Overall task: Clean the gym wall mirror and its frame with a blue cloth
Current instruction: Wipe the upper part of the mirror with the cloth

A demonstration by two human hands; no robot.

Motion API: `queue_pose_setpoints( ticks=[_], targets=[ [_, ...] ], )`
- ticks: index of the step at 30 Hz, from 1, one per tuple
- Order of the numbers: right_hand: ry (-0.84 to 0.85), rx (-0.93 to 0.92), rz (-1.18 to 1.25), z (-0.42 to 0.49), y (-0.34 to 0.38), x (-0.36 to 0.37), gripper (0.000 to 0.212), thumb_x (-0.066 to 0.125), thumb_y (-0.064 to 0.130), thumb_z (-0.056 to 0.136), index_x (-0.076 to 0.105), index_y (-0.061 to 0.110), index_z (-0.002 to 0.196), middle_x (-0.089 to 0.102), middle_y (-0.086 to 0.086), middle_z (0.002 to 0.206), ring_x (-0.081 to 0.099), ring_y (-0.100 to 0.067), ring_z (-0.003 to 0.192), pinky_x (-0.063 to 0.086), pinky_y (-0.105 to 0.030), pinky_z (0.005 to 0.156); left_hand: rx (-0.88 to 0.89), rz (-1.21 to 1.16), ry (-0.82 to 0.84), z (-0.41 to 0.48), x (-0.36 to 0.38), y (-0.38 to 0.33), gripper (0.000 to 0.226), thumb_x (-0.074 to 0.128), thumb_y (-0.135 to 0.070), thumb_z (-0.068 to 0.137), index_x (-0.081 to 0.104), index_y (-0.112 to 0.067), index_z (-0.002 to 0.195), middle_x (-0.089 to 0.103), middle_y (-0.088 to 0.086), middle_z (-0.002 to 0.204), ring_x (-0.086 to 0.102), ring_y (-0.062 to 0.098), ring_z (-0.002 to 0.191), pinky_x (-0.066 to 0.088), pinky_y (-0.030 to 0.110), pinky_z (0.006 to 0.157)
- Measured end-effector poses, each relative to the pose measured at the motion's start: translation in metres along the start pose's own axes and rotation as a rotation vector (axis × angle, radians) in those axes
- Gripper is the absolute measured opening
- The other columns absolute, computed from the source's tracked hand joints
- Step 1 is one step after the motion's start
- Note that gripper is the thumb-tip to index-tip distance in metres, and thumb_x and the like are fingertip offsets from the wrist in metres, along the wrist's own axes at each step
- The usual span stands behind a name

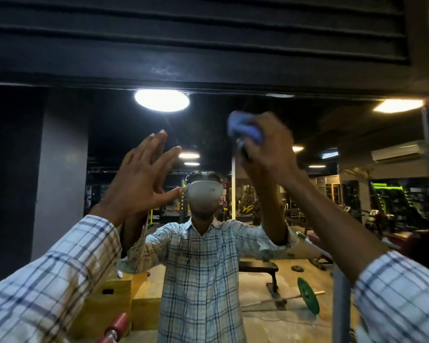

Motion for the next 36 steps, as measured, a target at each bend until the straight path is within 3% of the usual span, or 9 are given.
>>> queue_pose_setpoints(
  ticks=[3,5,8,13,17,22,27,32,36],
  targets=[
    [-0.333,0.368,0.025,0.001,-0.026,-0.025,0.035,0.073,0.021,0.093,0.062,0.014,0.125,0.059,0.001,0.121,0.051,0.009,0.098,0.048,-0.015,0.094,-0.001,-0.006,-0.001,-0.003,-0.005,0.011,0.100,0.043,-0.086,0.079,0.019,-0.039,0.164,-0.007,-0.001,0.174,-0.002,0.024,0.160,0.015,0.054,0.125],
    [-0.103,0.121,0.055,-0.006,0.022,0.010,0.031,0.070,0.020,0.094,0.061,0.017,0.124,0.056,0.007,0.116,0.051,0.013,0.096,0.043,-0.007,0.087,0.013,-0.018,-0.016,-0.004,-0.009,0.016,0.100,0.046,-0.084,0.079,0.021,-0.038,0.163,-0.005,0.000,0.174,0.000,0.025,0.160,0.017,0.055,0.125],
    [0.250,-0.219,-0.039,-0.025,0.058,0.047,0.028,0.065,0.030,0.091,0.061,0.020,0.118,0.057,0.004,0.110,0.054,-0.003,0.094,0.050,-0.025,0.084,0.008,-0.035,-0.046,-0.008,-0.013,0.029,0.098,0.062,-0.077,0.081,0.025,-0.037,0.162,-0.002,0.001,0.174,0.002,0.025,0.160,0.020,0.056,0.125],
    [-0.265,0.347,0.037,0.007,0.006,0.010,0.038,0.074,0.020,0.092,0.060,0.014,0.127,0.058,0.001,0.124,0.052,-0.002,0.104,0.051,-0.022,0.094,0.026,-0.030,-0.048,-0.009,-0.012,0.038,0.097,0.059,-0.077,0.082,0.023,-0.037,0.162,-0.003,0.002,0.174,0.001,0.026,0.161,0.022,0.056,0.125],
    [0.253,-0.228,-0.045,0.007,0.081,0.072,0.033,0.062,0.035,0.092,0.060,0.020,0.121,0.057,0.003,0.113,0.054,-0.009,0.099,0.047,-0.022,0.087,0.035,-0.040,-0.060,-0.009,-0.012,0.046,0.096,0.054,-0.079,0.081,0.022,-0.038,0.163,-0.005,0.001,0.175,0.000,0.024,0.161,0.022,0.055,0.125],
    [-0.330,0.370,0.059,0.032,0.027,0.029,0.035,0.074,0.020,0.092,0.062,0.015,0.125,0.060,0.002,0.121,0.055,-0.005,0.106,0.052,-0.027,0.097,0.024,-0.029,-0.075,-0.014,-0.014,0.053,0.097,0.068,-0.070,0.083,0.023,-0.037,0.162,-0.004,0.001,0.175,0.000,0.024,0.161,0.020,0.054,0.126],
    [0.281,-0.284,-0.025,0.000,0.109,0.100,0.030,0.070,0.026,0.090,0.063,0.021,0.118,0.057,0.006,0.109,0.052,-0.005,0.095,0.046,-0.020,0.084,0.024,-0.036,-0.076,-0.019,-0.013,0.057,0.098,0.067,-0.070,0.084,0.020,-0.036,0.163,-0.003,0.003,0.175,0.001,0.026,0.161,0.019,0.055,0.126],
    [-0.245,0.282,0.067,-0.027,0.060,0.058,0.037,0.075,0.018,0.091,0.061,0.015,0.125,0.056,0.005,0.120,0.051,-0.001,0.102,0.044,-0.009,0.086,0.013,-0.036,-0.072,-0.024,-0.012,0.059,0.096,0.066,-0.068,0.085,0.023,-0.033,0.163,-0.002,0.003,0.175,0.000,0.025,0.161,0.018,0.055,0.126],
    [0.339,-0.220,-0.018,-0.079,0.107,0.106,0.041,0.074,0.024,0.090,0.060,0.018,0.128,0.060,-0.001,0.120,0.050,-0.005,0.108,0.043,-0.020,0.092,0.017,-0.044,-0.075,-0.027,-0.014,0.064,0.096,0.068,-0.067,0.085,0.023,-0.034,0.163,-0.002,0.003,0.175,0.001,0.024,0.161,0.018,0.053,0.126]
  ],
)
Point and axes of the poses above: each hand's wrist, its own z-axis towards the middle knuckle, its own x-axis out of the palm, y = z × x, the point moved 8 cm from there along z, towards the middle knuckle
